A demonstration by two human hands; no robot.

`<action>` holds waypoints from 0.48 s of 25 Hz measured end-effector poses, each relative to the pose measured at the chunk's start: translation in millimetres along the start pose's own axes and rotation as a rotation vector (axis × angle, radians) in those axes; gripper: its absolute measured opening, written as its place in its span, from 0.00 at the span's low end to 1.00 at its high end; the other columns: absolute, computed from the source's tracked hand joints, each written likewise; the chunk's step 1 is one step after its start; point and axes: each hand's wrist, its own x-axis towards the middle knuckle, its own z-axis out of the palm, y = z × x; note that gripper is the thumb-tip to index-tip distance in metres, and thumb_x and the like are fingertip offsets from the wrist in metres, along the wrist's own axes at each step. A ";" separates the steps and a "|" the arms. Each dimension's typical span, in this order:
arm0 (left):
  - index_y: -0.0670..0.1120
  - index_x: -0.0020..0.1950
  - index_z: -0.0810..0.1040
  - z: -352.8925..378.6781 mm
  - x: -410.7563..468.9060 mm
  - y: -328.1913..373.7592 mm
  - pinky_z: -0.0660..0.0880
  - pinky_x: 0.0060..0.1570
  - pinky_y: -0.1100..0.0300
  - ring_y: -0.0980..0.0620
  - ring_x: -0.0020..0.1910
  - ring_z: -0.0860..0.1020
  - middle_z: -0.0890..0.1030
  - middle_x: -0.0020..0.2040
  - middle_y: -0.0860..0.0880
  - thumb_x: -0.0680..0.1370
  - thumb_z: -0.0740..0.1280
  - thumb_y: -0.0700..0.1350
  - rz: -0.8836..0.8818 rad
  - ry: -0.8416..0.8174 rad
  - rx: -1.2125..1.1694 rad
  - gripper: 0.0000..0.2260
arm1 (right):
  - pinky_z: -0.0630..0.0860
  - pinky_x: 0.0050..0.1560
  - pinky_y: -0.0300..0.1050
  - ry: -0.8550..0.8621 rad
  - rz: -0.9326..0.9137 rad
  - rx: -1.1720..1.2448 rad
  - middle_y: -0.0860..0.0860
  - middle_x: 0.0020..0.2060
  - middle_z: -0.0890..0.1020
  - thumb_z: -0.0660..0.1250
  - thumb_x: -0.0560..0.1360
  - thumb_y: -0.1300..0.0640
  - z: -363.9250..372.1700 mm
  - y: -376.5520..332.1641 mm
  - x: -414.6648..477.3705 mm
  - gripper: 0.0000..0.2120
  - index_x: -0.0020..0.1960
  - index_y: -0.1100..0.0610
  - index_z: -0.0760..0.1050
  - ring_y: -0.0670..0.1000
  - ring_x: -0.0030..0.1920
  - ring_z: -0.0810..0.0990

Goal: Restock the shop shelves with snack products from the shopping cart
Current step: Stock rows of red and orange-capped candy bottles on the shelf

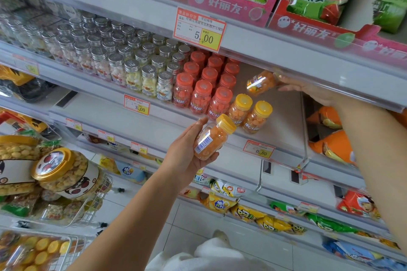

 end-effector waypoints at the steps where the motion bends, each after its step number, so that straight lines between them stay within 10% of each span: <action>1: 0.50 0.65 0.78 1.9 -0.1 -0.4 0.79 0.33 0.59 0.47 0.42 0.82 0.83 0.50 0.44 0.83 0.61 0.49 -0.003 -0.008 0.004 0.12 | 0.55 0.73 0.43 -0.008 0.005 0.012 0.48 0.68 0.72 0.64 0.47 0.16 -0.7 0.6 1.9 0.69 0.77 0.55 0.58 0.50 0.64 0.74; 5: 0.50 0.65 0.78 2.9 -0.7 -1.8 0.79 0.33 0.59 0.47 0.42 0.82 0.83 0.50 0.44 0.84 0.61 0.49 -0.001 -0.019 0.003 0.13 | 0.71 0.61 0.39 0.007 -0.010 0.024 0.53 0.63 0.74 0.66 0.78 0.56 19.5 -16.9 9.3 0.20 0.69 0.56 0.69 0.54 0.65 0.73; 8: 0.50 0.64 0.78 0.9 -3.3 -3.8 0.79 0.33 0.59 0.47 0.42 0.82 0.83 0.49 0.44 0.84 0.60 0.49 -0.004 -0.008 -0.002 0.12 | 0.71 0.54 0.37 -0.020 -0.048 -0.082 0.56 0.61 0.74 0.60 0.77 0.72 37.3 -31.2 18.9 0.20 0.64 0.53 0.72 0.52 0.60 0.72; 12: 0.49 0.64 0.78 -1.2 -5.2 -4.6 0.79 0.32 0.59 0.47 0.42 0.82 0.83 0.49 0.43 0.84 0.60 0.49 -0.007 0.015 -0.008 0.12 | 0.74 0.49 0.37 0.003 -0.009 -0.004 0.53 0.58 0.75 0.58 0.79 0.67 47.8 -48.1 24.8 0.18 0.66 0.54 0.71 0.49 0.55 0.74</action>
